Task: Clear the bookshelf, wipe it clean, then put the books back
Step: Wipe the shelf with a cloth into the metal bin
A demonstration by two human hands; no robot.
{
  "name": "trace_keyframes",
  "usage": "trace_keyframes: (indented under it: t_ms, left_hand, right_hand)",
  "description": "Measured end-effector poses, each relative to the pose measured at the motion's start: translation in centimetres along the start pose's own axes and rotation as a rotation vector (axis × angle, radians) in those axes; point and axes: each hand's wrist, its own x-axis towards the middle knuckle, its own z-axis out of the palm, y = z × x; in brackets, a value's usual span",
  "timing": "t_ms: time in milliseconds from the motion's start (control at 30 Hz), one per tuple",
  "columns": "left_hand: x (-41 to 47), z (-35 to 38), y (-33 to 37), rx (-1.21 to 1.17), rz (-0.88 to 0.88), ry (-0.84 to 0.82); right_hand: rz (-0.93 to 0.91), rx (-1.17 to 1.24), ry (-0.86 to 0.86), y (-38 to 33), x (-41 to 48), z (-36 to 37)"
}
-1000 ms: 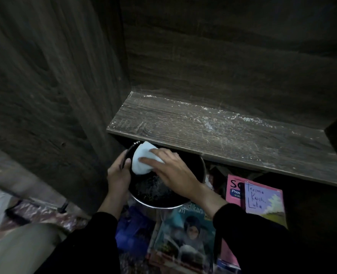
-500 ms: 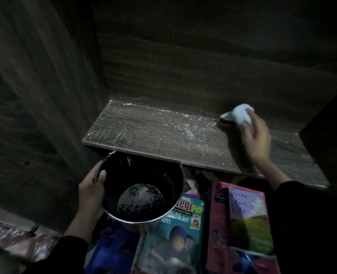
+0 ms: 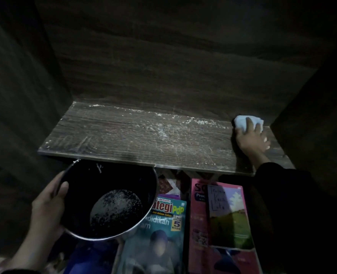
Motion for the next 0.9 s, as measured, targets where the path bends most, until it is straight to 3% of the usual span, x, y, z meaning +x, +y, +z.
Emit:
trace_keyframes:
  t_ms: [600,900]
  left_hand:
    - [0.3,-0.5,-0.4,0.026,0.010,0.012]
    - [-0.5,0.2,0.6,0.010,0.038,0.035]
  right_hand:
    - [-0.089,0.035,-0.046,-17.9,-9.7,7.4]
    - [-0.408,0.041,-0.068,-20.0,-12.2,8.2]
